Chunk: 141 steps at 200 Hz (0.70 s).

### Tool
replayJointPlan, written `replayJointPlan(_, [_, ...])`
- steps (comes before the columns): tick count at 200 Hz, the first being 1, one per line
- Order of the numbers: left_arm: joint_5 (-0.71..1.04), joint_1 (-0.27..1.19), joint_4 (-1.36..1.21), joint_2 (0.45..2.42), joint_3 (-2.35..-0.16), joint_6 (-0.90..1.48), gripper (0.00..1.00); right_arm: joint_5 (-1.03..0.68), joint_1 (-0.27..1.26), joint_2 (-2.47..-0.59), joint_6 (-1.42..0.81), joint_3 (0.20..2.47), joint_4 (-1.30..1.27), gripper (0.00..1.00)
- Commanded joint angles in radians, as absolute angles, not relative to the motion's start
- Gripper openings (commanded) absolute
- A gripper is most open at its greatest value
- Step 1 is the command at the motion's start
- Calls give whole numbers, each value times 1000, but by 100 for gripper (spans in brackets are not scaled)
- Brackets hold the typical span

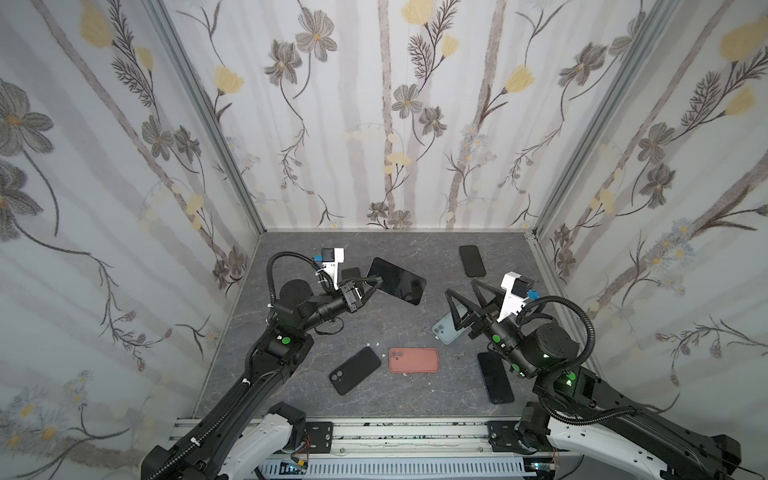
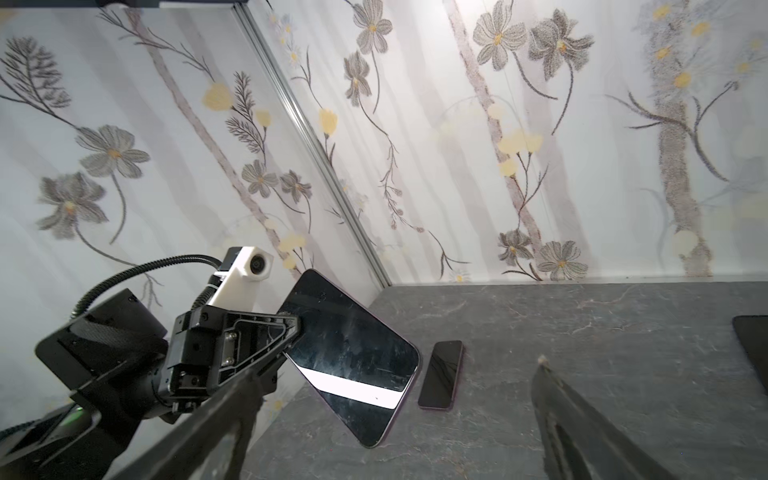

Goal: Put the phone into the phone case

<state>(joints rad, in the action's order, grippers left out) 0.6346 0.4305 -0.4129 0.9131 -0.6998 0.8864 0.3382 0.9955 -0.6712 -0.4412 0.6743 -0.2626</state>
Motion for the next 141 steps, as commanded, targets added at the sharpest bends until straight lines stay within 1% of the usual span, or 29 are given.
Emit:
replayJointPlan(1, [589, 430, -693, 897, -674, 999, 0, 244, 993, -677, -501, 688, -323, 98])
replayJointPlan(38, [523, 430, -876, 849, -599, 1060, 0, 126, 994, -731, -530, 714, -357, 95])
replayJointPlan(71, [511, 429, -961, 835, -564, 1099, 0, 51, 994, -794, -542, 745, -375, 89])
replayJointPlan(90, [518, 430, -994, 828, -552, 1113, 0, -4, 994, -820, -546, 746, -419, 84])
replayJointPlan(104, [530, 431, -1017, 825, -548, 1122, 0, -39, 994, -839, -546, 746, -448, 78])
replayJointPlan(120, [545, 431, -1051, 824, -544, 1134, 0, -83, 994, -866, -548, 794, -464, 71])
replayJointPlan(141, [558, 431, -1087, 825, -543, 1147, 0, -140, 994, -901, -551, 822, -481, 71])
